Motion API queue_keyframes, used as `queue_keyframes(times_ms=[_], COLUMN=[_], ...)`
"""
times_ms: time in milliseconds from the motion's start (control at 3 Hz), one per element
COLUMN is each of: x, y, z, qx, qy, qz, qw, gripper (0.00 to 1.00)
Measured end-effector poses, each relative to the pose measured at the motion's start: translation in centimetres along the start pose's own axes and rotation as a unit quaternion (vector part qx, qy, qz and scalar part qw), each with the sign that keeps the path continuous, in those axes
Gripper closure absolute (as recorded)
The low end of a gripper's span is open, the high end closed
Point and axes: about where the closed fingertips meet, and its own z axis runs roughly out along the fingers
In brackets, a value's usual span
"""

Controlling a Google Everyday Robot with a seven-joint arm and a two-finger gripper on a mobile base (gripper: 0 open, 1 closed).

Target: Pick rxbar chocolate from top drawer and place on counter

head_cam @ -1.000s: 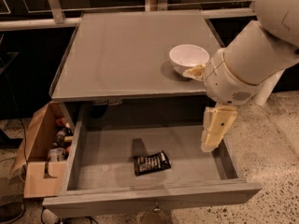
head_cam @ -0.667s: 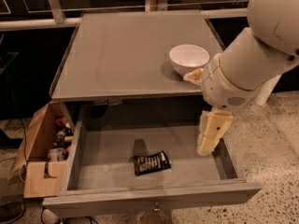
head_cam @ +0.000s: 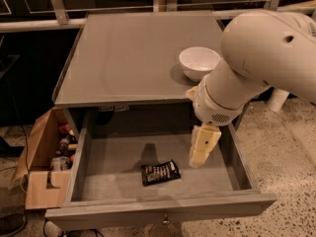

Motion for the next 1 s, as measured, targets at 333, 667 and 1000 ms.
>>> queue_keyframes(times_ms=[333,667,1000], x=[0.0,-0.5,-1.8], y=[0.0,0.6,0.2], z=[0.0,1.3,5.9], qx=[0.001,0.001,0.008], qy=[0.000,-0.009,-0.010], qz=[0.003,0.007,-0.004], qw=[1.0000,0.9999,0.9999], gripper=[0.00,0.00,0.00])
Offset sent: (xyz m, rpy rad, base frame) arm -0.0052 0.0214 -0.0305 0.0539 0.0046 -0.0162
